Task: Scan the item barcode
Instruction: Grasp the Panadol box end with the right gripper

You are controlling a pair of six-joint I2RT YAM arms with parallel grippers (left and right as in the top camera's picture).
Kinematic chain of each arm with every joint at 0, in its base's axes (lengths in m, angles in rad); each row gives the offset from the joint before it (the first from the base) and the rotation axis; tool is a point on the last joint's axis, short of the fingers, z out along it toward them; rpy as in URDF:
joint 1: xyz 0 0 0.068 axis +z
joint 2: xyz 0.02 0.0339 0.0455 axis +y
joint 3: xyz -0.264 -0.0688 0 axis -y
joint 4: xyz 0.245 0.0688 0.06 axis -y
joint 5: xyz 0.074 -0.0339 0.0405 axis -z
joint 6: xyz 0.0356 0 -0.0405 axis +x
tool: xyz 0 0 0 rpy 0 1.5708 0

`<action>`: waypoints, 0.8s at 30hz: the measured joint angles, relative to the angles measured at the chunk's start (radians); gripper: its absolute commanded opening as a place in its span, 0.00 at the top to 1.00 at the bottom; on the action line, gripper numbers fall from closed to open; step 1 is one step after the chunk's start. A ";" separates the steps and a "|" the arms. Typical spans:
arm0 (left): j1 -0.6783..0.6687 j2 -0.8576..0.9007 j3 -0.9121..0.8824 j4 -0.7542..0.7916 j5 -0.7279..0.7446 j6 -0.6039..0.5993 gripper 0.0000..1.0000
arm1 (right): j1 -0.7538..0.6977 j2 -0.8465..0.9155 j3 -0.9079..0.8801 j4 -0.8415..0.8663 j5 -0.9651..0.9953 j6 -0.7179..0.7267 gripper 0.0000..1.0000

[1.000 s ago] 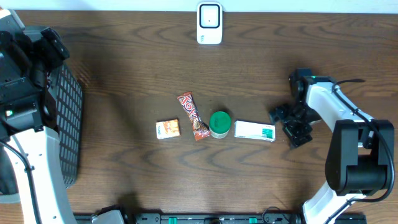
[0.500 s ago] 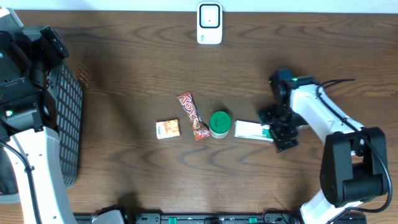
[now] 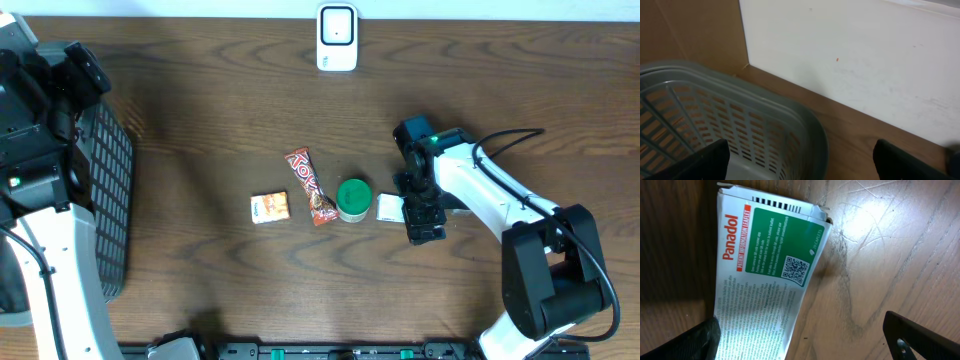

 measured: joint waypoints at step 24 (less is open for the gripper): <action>0.000 0.000 0.000 0.000 0.000 0.000 0.09 | -0.051 0.008 -0.019 0.128 0.084 0.044 0.01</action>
